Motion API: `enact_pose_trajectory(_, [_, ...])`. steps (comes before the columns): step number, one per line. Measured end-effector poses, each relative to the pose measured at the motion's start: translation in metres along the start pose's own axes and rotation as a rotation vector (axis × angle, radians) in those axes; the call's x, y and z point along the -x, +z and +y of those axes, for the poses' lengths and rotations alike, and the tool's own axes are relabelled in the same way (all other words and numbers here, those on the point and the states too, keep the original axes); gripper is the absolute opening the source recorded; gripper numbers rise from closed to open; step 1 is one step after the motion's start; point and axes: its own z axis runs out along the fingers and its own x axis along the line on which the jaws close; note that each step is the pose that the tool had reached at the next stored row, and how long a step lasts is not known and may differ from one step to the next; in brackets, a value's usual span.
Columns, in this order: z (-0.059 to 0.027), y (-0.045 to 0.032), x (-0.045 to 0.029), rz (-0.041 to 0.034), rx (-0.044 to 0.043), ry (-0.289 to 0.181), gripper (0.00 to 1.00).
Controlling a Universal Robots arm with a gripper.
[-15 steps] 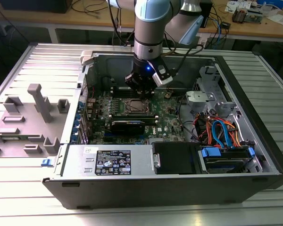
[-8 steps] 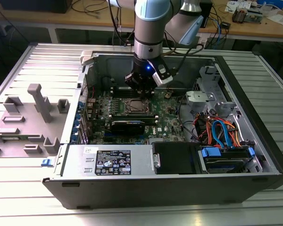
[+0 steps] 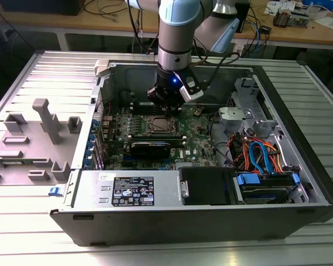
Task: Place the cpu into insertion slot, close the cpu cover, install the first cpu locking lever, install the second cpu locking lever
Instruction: 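Install the first cpu locking lever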
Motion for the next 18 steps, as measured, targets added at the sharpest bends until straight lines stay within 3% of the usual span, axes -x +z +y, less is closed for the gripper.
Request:
enact_pose_trajectory(10, [-0.0015,0.0038,-0.0001,0.0,0.0002,0.002,0.11])
enact_pose_trajectory(18, [0.0022,0.0047,0.0004,-0.0006,0.0017,0.002,0.11])
